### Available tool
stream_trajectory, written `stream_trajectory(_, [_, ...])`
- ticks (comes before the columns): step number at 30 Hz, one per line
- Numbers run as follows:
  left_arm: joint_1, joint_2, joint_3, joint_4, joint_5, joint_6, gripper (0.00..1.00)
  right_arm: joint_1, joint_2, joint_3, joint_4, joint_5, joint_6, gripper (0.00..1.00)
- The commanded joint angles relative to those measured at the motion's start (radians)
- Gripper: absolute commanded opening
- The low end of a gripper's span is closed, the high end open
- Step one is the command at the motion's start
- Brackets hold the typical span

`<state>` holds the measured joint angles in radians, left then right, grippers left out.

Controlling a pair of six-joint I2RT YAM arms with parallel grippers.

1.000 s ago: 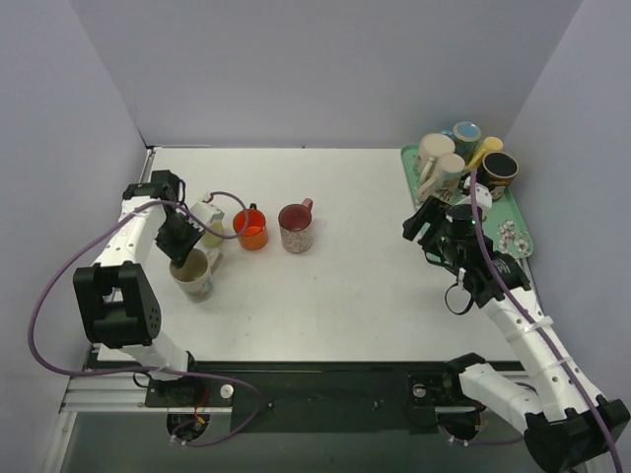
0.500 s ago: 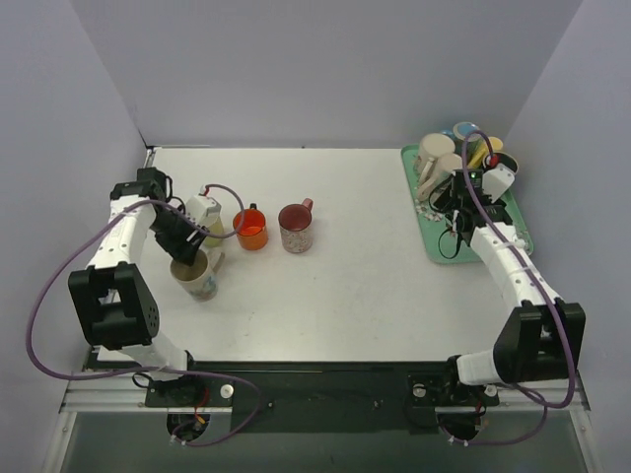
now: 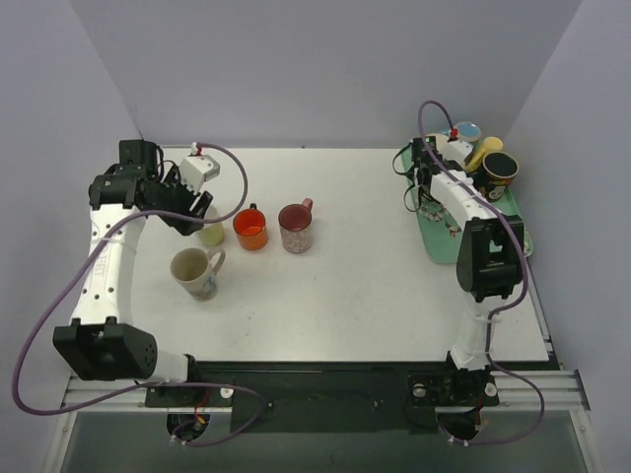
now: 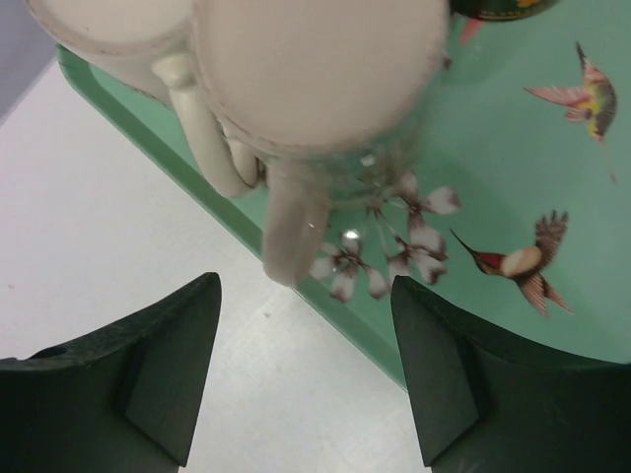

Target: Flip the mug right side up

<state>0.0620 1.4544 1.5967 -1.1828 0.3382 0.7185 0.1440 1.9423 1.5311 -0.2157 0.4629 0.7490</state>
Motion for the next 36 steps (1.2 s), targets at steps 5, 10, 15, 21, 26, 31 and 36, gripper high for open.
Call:
stream_trajectory(5, [-0.174,-0.114,-0.046,0.120,0.018,-0.137,0.69,0.017,0.245,0.343,-0.211,0.154,0.033,0.62])
stream_trajectory(10, [-0.174,-0.111,-0.020,0.083,0.015,-0.111,0.69,-0.006,0.225,0.255,-0.217,0.194,0.038,0.56])
stream_trajectory(15, [-0.176,-0.109,-0.014,0.081,0.027,-0.110,0.69,-0.024,0.161,0.123,-0.189,0.198,0.004,0.48])
stream_trajectory(21, [-0.177,-0.118,-0.014,0.084,0.028,-0.116,0.69,-0.073,0.119,0.047,-0.096,0.042,-0.036,0.43])
stream_trajectory(26, [-0.176,-0.138,-0.014,0.068,0.028,-0.116,0.69,-0.106,0.165,0.107,-0.126,-0.027,-0.031,0.41])
stream_trajectory(31, [-0.177,-0.155,-0.015,0.057,0.019,-0.110,0.69,-0.093,0.188,0.175,-0.165,-0.012,-0.074,0.45])
stream_trajectory(36, [-0.177,-0.166,-0.015,0.054,0.027,-0.108,0.69,-0.104,0.191,0.198,-0.179,-0.015,-0.091,0.44])
